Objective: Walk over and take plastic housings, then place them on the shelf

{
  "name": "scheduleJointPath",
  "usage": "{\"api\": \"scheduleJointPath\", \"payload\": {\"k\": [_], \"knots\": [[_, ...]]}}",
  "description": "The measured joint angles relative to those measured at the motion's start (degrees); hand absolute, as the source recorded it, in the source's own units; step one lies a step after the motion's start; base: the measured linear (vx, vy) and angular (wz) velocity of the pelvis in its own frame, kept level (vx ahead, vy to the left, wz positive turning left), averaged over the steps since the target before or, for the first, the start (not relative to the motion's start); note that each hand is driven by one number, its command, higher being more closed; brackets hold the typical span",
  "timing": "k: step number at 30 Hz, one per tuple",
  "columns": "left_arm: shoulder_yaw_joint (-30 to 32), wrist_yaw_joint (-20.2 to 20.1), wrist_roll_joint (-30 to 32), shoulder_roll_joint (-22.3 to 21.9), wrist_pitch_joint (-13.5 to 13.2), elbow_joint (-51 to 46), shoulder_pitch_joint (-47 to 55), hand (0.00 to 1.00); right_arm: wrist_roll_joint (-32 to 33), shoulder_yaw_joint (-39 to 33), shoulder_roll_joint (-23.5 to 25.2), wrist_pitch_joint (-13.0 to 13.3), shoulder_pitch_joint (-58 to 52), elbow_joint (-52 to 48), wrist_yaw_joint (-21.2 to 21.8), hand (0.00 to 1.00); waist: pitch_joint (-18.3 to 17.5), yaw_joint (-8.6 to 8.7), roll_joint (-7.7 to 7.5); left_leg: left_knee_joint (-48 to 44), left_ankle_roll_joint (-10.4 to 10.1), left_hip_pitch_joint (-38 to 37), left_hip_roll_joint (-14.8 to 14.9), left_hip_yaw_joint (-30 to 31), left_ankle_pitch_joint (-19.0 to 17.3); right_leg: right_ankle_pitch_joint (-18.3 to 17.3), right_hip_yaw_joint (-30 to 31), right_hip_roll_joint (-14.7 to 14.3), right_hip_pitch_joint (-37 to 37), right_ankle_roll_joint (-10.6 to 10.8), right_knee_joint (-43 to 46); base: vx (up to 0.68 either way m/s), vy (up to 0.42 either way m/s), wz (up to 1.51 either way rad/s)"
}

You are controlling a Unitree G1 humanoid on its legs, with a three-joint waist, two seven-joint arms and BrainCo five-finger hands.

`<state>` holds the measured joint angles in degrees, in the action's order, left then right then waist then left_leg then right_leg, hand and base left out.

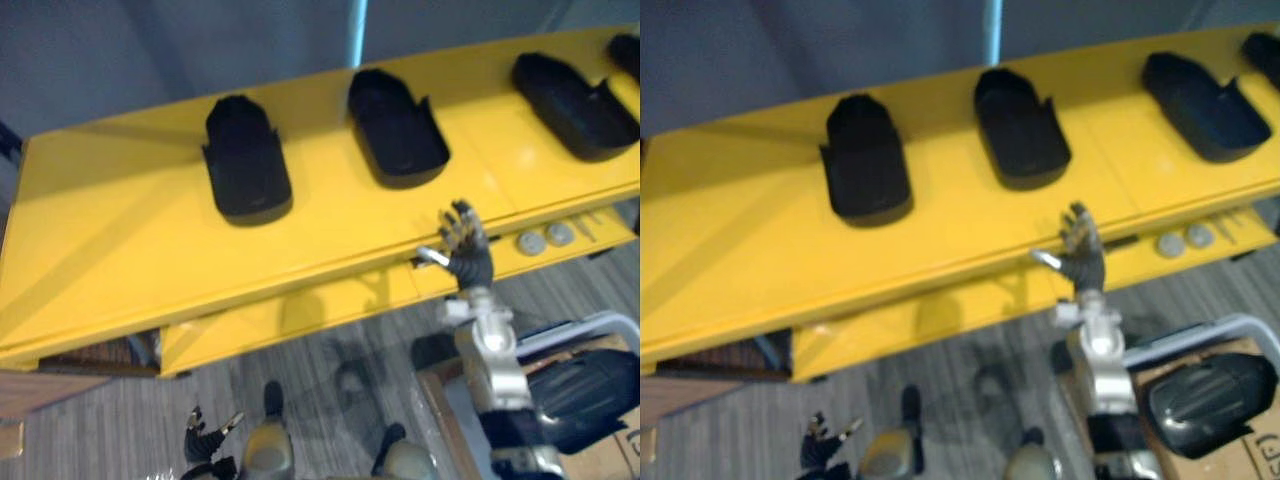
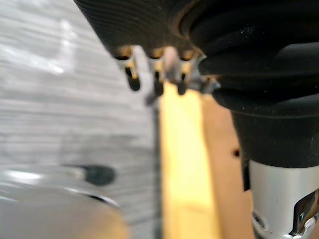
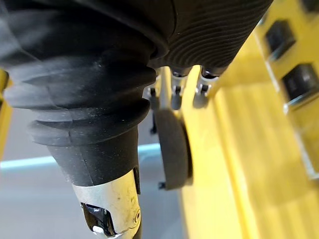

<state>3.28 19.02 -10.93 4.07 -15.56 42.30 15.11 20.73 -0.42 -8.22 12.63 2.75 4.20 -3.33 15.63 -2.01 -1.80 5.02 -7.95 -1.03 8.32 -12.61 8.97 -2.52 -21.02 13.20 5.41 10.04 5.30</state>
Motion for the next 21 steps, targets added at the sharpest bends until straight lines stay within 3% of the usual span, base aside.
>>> {"api": "scheduleJointPath", "payload": {"k": [6, 9, 10, 11, 12, 14, 15, 18, 19, 21], "knots": [[-2.48, -0.18, 0.59, -0.8, 2.51, 4.55, -3.4, 0.0, 3.4, 1.28, 5.57, 0.29, -10.15, 6.03, -1.91, 0.0, -4.2, 2.35, 0.4, 0.12, -0.4, -2.19, 1.18, -2.51, -1.71, 0.24, 2.27, -1.15, 0.61, -0.59, -1.59, -0.06, -0.005, -0.22], [-3.86, -3.08, 2.53, -0.11, 6.76, 6.37, -4.96, 0.0, 3.19, 1.08, 6.92, 0.84, -12.13, 8.82, -5.12, 0.0, -5.43, 2.96, 0.62, 0.13, -0.26, -2.19, 1.2, -3.58, -2.38, 0.83, 3.14, -1.25, 0.47, -0.36, -2.51, -0.06, 0.023, -0.2], [-4.26, -4.87, 4.89, 0.05, 9.16, 7.93, -6.7, 0.0, 3.21, -0.54, 7.05, 0.91, -12.74, 9.38, -8.56, 0.0, -6.04, 2.84, 0.45, 0.13, -0.17, -2.7, 1.24, -5.67, -2.66, 1.14, 6.05, -1.59, -0.29, -0.63, -3.04, 0.03, 0.077, -1.35], [-7.35, -10.05, 9.89, 1.87, 14.53, 11.51, -9.72, 0.0, 3.24, -3.75, 7.55, 0.86, -14.16, 9.38, -12.76, 0.0, -6.79, 4.67, -0.33, 0.12, -0.85, -4.98, 1.53, -11.73, -3.69, 3.01, 12.56, -2.2, -2.11, -0.93, -3.62, 0.07, 0.082, -1.57], [-8.54, -11.15, 10.35, 2.3, 15.22, 12.85, -10.29, 0.0, 3.26, -4.71, 7.73, 0.74, -14.91, 9.37, -13.19, 0.0, -7.31, 5.61, -0.61, 0.11, -0.85, -5.35, 1.68, -13.13, -3.76, 3.89, 13.7, -2.47, -2.45, -0.69, -4.3, 0.13, 0.058, -1.42], [-9.42, -12.53, 11.82, 2.28, 16.53, 13.81, -11.15, 0.0, 3.28, -6.46, 7.68, 0.54, -16.17, 9.37, -13.53, 0.0, -7.39, 6.94, -0.81, 0.1, -1.07, -6.16, 1.74, -14.54, -4.07, 4.61, 14.87, -2.65, -2.34, -0.69, -5.14, 0.09, 0.016, -0.57], [-10.61, -12.96, 11.81, 2.2, 17.25, 15.48, -12.46, 0.0, 3.26, -7.94, 8.03, 0.25, -18.19, 8.67, -13.44, 0.0, -7.54, 8.82, -0.79, -0.22, -1.8, -7.67, 2.46, -17.52, -4.64, 4.81, 17.32, -3.63, -3.38, -0.94, -4.53, 0.08, 0.022, -1.05], [-12.61, -14.28, 10.75, 3.69, 19.98, 15.43, -12.34, 0.0, 3.26, -12.5, 8.78, 0.32, -22.14, 7.92, -8.7, 0.0, -7.48, 9.74, 0.14, 0.03, -3.2, -12.08, 3.89, -25.28, -5.75, 5.96, 20.61, -5.66, -3.53, -2.26, -5.15, 0.05, 0.001, -1.24], [-12.71, -14.77, 10.72, 3.81, 20.62, 15.12, -12.39, 0.0, 3.26, -14.89, 8.35, 0.54, -23.22, 7.94, -7.67, 0.0, -7.57, 11.82, 0.3, -0.17, -3.41, -13.26, 4.13, -27.3, -6.13, 6.74, 21.57, -6.22, -3.35, -2.47, -6.38, -0.01, -0.019, -0.67], [-12.69, -14.84, 9.46, 3.93, 21.16, 15.16, -12.4, 0.0, 3.22, -15.22, 7.55, 1.0, -23.48, 7.91, -6.53, 0.0, -7.52, 12.29, 0.35, -0.22, -3.77, -14.66, 4.56, -29.79, -6.38, 7.63, 22.64, -6.9, -3.42, -3.19, -8.01, -0.03, -0.026, -0.8]]}}
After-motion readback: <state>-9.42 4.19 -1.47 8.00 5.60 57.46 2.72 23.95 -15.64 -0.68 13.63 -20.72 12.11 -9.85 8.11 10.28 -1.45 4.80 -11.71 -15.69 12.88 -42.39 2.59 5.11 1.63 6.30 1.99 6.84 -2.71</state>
